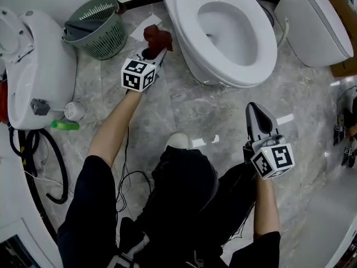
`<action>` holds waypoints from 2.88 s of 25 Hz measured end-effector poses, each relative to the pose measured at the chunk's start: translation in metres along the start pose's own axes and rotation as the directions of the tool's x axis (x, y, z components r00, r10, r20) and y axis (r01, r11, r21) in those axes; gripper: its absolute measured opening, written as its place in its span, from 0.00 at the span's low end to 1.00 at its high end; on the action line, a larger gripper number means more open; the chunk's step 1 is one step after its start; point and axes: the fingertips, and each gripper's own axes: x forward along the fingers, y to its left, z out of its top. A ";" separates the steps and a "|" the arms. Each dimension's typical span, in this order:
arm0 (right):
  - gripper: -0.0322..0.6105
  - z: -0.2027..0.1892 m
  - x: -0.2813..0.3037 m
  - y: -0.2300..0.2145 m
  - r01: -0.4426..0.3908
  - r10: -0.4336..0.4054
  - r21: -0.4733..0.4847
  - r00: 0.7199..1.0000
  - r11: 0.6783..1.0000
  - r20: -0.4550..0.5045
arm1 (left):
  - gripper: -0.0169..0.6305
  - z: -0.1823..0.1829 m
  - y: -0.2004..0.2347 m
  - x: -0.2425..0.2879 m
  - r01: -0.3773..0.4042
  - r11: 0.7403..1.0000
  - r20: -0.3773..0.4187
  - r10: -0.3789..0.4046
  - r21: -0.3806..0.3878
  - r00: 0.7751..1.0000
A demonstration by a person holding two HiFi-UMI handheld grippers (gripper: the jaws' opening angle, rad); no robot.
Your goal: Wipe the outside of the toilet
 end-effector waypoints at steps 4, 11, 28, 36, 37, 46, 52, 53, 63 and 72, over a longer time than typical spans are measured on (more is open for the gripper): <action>0.05 -0.010 -0.007 -0.013 0.045 -0.045 0.016 0.999 0.999 -0.017 | 0.14 -0.011 0.012 0.030 -0.005 1.000 -0.060 0.006 0.015 0.998; 0.05 -0.020 -0.017 -0.024 0.073 -0.072 0.031 0.997 0.997 -0.032 | 0.14 -0.015 -0.017 0.049 0.045 0.997 -0.085 -0.039 0.066 0.996; 0.05 -0.021 -0.039 -0.013 0.049 -0.049 0.055 0.999 0.997 -0.003 | 0.14 -0.019 -0.113 0.013 0.157 0.985 -0.095 -0.151 0.070 0.984; 0.05 -0.013 -0.061 -0.015 0.052 -0.055 0.072 0.998 0.996 0.043 | 0.14 -0.015 -0.159 0.001 0.184 0.980 -0.110 -0.176 0.071 0.978; 0.05 -0.011 -0.065 -0.016 0.050 -0.053 0.073 0.997 0.996 0.048 | 0.14 -0.014 -0.165 0.000 0.185 0.980 -0.115 -0.177 0.072 0.978; 0.05 -0.002 -0.095 -0.024 0.037 -0.042 0.062 0.996 0.997 0.075 | 0.14 -0.003 -0.203 -0.010 0.186 0.981 -0.123 -0.178 0.059 0.976; 0.05 0.004 -0.126 -0.036 0.055 -0.059 0.054 0.995 0.997 0.075 | 0.14 0.006 -0.236 -0.012 0.197 0.979 -0.110 -0.191 0.045 0.975; 0.05 0.006 -0.131 -0.039 0.062 -0.066 0.051 0.995 0.997 0.078 | 0.14 0.007 -0.242 -0.012 0.202 0.979 -0.108 -0.197 0.038 0.974; 0.05 0.002 -0.140 -0.095 0.123 -0.127 0.063 0.990 0.990 0.066 | 0.14 0.036 -0.356 0.013 0.413 0.911 0.020 -0.413 -0.012 0.911; 0.05 0.000 -0.106 -0.140 0.066 -0.067 0.020 0.997 0.998 0.040 | 0.14 0.052 -0.418 0.065 0.479 0.878 0.091 -0.476 -0.013 0.875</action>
